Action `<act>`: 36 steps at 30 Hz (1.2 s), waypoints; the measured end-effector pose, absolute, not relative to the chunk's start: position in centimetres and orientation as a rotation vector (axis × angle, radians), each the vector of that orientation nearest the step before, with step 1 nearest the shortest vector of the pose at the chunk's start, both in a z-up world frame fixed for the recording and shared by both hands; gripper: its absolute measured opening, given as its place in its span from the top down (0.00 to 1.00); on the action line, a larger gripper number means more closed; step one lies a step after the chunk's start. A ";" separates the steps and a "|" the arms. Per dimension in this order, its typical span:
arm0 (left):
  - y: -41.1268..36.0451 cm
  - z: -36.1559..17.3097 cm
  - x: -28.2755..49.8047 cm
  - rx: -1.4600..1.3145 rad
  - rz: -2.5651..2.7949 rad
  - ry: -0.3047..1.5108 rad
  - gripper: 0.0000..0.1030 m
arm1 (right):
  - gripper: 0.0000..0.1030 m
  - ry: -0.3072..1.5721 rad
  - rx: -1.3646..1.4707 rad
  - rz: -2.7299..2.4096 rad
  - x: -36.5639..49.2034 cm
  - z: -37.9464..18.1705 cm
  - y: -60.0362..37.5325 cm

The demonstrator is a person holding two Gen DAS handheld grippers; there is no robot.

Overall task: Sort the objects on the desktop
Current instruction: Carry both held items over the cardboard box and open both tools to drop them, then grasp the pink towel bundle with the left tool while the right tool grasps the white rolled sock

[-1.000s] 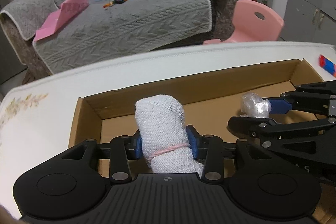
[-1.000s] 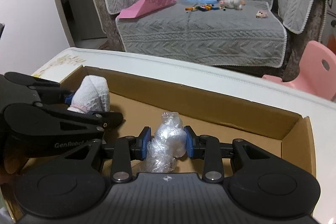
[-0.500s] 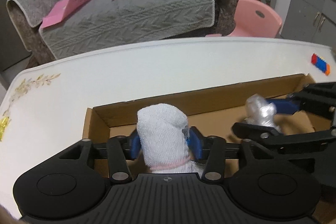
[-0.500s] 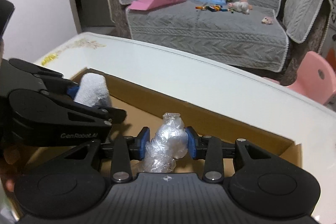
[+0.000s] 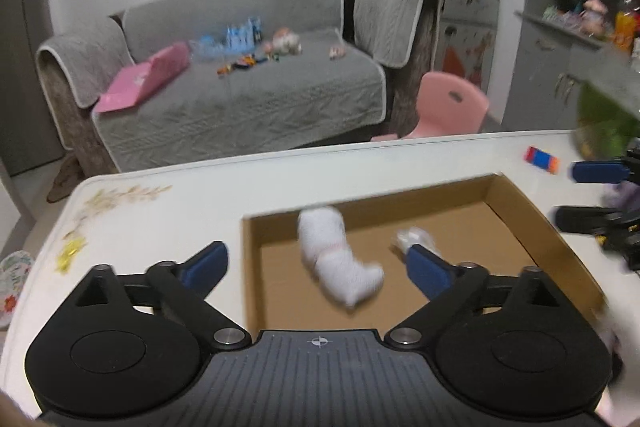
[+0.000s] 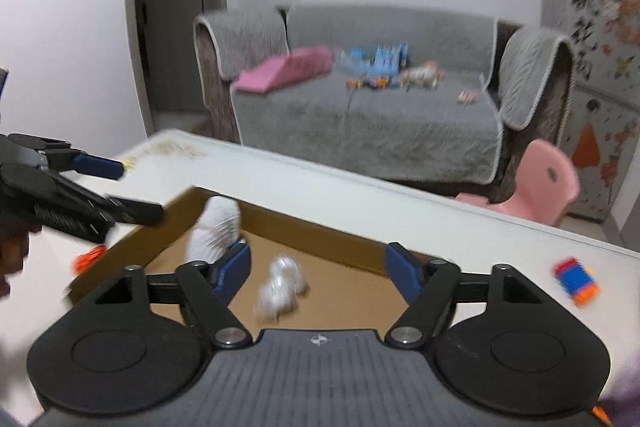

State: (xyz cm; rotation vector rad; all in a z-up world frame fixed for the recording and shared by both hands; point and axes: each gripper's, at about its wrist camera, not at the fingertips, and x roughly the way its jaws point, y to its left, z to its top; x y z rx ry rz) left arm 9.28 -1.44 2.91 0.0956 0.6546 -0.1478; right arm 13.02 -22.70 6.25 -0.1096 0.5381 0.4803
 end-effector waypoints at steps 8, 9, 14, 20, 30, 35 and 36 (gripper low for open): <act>-2.3 0.5 -6.4 0.165 -0.276 0.597 0.00 | 0.22 0.500 -0.072 0.506 -0.3 3.9 -28.4; -2.6 -0.1 -7.7 0.168 -0.320 0.609 0.00 | 0.22 0.507 -0.071 0.506 -1.1 3.4 -28.3; -5.4 -2.6 -11.9 0.291 -0.489 0.618 0.00 | 0.22 0.553 -0.045 0.515 -3.5 0.7 -27.9; -8.3 -5.4 -11.7 0.362 -0.616 0.709 0.00 | 0.23 0.576 -0.028 0.476 -2.7 -1.6 -27.5; -9.2 -8.6 -9.9 0.296 -0.626 0.885 0.06 | 0.35 0.596 -0.035 0.463 -3.4 -3.6 -28.0; -9.4 -8.5 -9.6 0.292 -0.595 0.873 0.06 | 0.35 0.620 -0.025 0.444 -2.3 -4.2 -27.3; -9.7 -8.6 -9.4 0.294 -0.590 0.869 0.06 | 0.36 0.628 -0.024 0.434 -2.1 -4.3 -27.3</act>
